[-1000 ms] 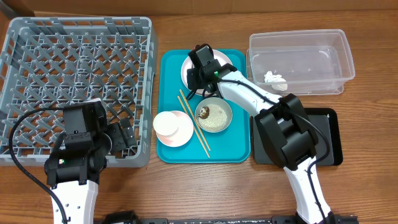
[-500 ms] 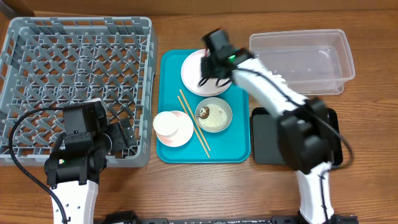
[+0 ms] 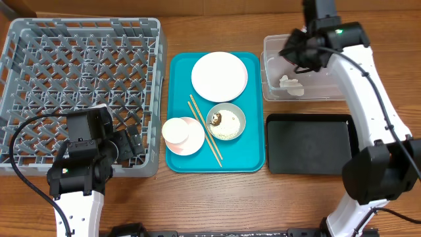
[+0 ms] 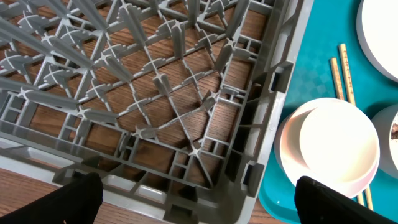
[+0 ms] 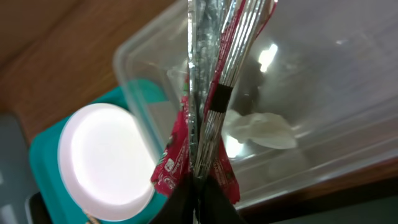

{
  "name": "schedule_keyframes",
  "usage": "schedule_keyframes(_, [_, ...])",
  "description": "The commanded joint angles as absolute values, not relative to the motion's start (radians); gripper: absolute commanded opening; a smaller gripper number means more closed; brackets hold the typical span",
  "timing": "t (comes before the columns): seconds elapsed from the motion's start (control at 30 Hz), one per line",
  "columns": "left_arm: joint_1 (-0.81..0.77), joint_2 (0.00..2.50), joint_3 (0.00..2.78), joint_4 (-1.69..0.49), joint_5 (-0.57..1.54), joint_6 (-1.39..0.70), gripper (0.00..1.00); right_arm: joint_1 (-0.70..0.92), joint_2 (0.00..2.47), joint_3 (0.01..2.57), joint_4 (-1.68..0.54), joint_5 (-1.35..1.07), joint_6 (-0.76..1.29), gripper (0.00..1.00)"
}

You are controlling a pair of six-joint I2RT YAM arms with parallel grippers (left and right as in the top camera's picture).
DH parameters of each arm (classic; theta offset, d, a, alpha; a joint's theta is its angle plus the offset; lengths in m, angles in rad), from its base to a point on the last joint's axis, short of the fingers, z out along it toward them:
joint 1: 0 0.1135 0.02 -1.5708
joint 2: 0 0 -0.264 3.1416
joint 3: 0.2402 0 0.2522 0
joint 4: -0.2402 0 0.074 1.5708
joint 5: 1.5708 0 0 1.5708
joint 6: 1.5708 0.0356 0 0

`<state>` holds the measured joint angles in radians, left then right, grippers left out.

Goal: Sort waste into correct bins and load items into the dishwasher
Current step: 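Carry the red wrapper to the clear bin and release it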

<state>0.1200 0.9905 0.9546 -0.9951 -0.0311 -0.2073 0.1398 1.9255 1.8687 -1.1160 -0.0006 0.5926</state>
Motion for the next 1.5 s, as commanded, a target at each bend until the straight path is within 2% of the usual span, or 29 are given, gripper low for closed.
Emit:
schedule_keyframes(0.0, [0.125,0.987,0.978,-0.99,-0.033,-0.21,1.0,0.119,1.932,1.864,-1.125,-0.024,0.624,0.17])
schedule_keyframes(0.1, [0.125,0.987,0.978,-0.99,-0.033,-0.209,1.0,0.107,1.932,1.865,-1.125,-0.024,0.624,0.43])
schedule_keyframes(0.3, [0.125,0.987,0.978,-0.99,-0.033,-0.209,1.0,0.078,1.903,1.866,-1.138,-0.047,0.548,0.5])
schedule_keyframes(0.47, [0.125,0.987,0.978,-0.989,-0.033,-0.209,1.0,0.021,1.845,1.866,-1.219,-0.1,0.482,0.51])
schedule_keyframes(0.63, [0.125,0.987,0.978,-0.99,-0.033,-0.209,1.0,-0.022,1.824,1.866,-1.402,-0.155,0.375,0.51])
schedule_keyframes(0.87, [0.125,0.987,0.978,-0.99,-0.033,-0.209,1.0,0.006,1.791,1.864,-1.555,-0.161,0.287,0.5])
schedule_keyframes(1.17, [0.125,0.987,0.978,-0.99,-0.033,-0.209,1.0,0.11,1.602,1.759,-1.504,-0.159,0.287,0.54])
schedule_keyframes(1.33, [0.125,0.987,0.978,-0.99,-0.033,-0.209,1.0,0.224,1.565,1.659,-1.447,-0.159,0.286,0.56])
schedule_keyframes(1.47, [0.125,0.987,0.978,-0.99,-0.033,-0.209,1.0,0.363,1.565,1.568,-1.322,-0.159,0.283,0.64])
